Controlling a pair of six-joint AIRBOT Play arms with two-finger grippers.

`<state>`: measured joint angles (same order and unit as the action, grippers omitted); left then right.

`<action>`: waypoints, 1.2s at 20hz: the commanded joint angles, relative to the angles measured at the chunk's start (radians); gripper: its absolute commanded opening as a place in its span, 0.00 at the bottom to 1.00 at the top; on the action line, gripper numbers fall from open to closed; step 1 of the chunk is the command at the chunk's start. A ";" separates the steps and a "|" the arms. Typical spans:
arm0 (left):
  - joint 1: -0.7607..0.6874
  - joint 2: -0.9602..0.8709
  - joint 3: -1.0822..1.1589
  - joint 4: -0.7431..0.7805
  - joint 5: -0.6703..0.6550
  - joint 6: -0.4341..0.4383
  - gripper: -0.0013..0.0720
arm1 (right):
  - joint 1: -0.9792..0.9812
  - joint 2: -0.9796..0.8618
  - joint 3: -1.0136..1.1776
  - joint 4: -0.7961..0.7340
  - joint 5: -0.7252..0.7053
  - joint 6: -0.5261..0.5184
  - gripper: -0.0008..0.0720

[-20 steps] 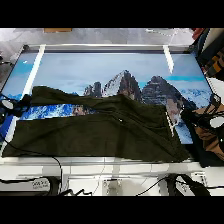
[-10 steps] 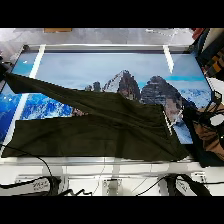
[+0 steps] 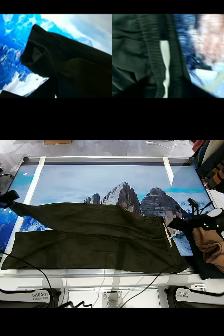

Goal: Fold the clothes and pants, and hang the long-sleeved shirts on hangers.

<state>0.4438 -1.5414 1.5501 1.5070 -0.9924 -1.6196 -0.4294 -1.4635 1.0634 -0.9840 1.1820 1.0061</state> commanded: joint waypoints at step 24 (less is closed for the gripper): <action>-0.009 -0.038 0.002 -0.004 -0.045 0.008 0.05 | -0.067 -0.277 0.084 0.148 0.117 0.008 0.81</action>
<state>0.4358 -1.5787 1.5517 1.5101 -1.0378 -1.6115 -0.4923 -1.7035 1.1477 -0.8982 1.1446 1.0790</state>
